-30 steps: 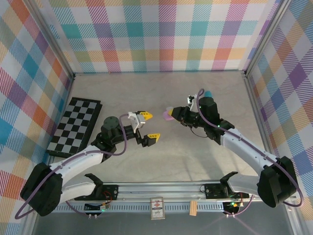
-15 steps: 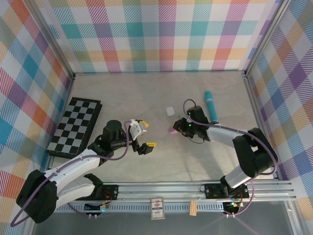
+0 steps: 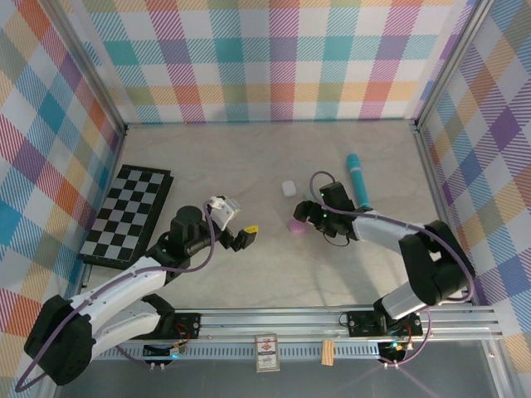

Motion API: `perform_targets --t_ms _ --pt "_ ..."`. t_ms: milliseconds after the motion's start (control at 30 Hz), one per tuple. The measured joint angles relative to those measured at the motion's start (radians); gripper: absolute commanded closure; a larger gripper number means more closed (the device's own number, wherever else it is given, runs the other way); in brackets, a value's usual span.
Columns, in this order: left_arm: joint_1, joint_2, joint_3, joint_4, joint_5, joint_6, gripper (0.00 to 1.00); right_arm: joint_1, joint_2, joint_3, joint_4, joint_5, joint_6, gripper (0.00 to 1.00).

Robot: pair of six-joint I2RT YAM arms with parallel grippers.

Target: Insert the wireless bluetooth earbuds into the charging case

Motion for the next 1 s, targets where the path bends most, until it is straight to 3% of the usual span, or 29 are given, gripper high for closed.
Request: perform_targets --t_ms 267,433,567,733,1000 --pt "0.167 -0.095 -0.058 0.012 -0.316 -0.058 0.0 -0.049 -0.237 0.027 -0.106 0.303 -0.299 0.01" --pt "0.281 -0.057 -0.146 0.077 -0.381 -0.087 0.0 -0.143 -0.359 -0.101 0.085 0.41 -0.557 0.01" --pt "0.347 0.046 -0.217 0.164 -0.393 -0.107 0.0 -0.27 -0.362 -0.274 0.263 0.414 -0.684 0.01" --pt "0.389 0.178 -0.232 0.297 -0.384 -0.114 0.0 -0.418 -0.293 -0.435 0.52 0.337 -0.7 0.01" --pt "0.456 0.475 -0.106 0.459 -0.328 -0.136 0.0 -0.47 -0.006 -0.368 0.826 0.199 -0.716 0.01"
